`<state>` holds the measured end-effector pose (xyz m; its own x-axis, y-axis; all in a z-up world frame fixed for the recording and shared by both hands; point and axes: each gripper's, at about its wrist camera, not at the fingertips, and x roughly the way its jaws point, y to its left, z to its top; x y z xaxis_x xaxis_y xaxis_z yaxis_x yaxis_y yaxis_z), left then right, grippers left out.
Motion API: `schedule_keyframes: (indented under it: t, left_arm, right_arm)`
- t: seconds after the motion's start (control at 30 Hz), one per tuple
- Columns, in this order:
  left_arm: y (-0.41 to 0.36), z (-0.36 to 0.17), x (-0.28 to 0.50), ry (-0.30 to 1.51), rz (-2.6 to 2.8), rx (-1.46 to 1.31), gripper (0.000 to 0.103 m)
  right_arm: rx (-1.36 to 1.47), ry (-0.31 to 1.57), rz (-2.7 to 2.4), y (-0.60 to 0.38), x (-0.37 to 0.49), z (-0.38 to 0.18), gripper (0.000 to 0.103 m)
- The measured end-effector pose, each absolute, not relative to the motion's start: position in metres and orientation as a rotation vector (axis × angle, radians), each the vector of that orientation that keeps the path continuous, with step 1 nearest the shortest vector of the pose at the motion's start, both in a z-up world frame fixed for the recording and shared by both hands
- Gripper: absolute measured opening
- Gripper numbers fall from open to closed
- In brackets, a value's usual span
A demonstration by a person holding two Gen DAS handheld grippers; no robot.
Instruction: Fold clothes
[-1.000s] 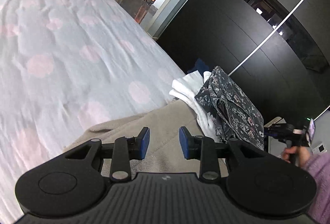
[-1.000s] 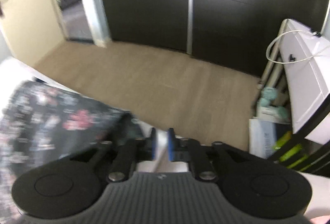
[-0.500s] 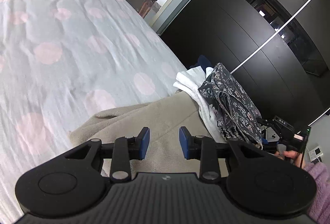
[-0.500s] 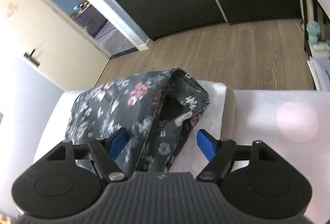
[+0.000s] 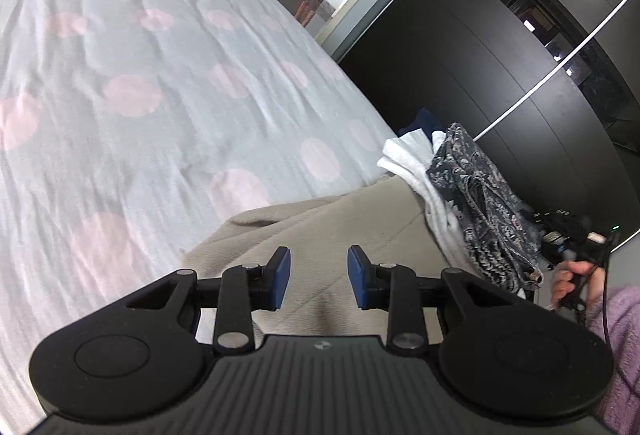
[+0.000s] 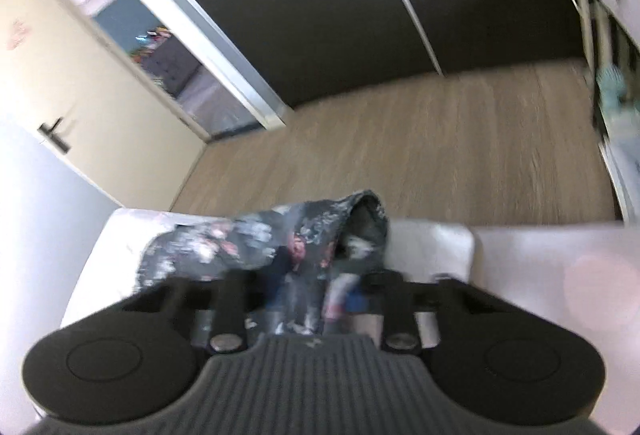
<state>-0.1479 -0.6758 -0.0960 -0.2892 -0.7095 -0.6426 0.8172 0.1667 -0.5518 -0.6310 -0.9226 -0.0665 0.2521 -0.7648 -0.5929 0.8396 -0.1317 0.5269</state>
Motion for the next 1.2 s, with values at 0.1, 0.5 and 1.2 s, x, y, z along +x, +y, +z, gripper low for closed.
schedule_keyframes:
  t: [0.1,0.5,1.2]
  left_arm:
    - [-0.678,-0.097,-0.147,1.12,-1.49,0.133,0.028]
    - [-0.678,-0.101,-0.153,1.116,-1.499,0.162,0.028]
    - [-0.664,-0.096,-0.179,1.116,-1.531,0.212,0.028]
  right_arm:
    - [0.865,0.132,-1.393,-0.91,-0.617,-0.041,0.017]
    - [0.901,0.088,-1.595,-0.888,-0.64,-0.06,0.013]
    - [0.543,0.437,-1.34,-0.791,-0.599,-0.048,0.041]
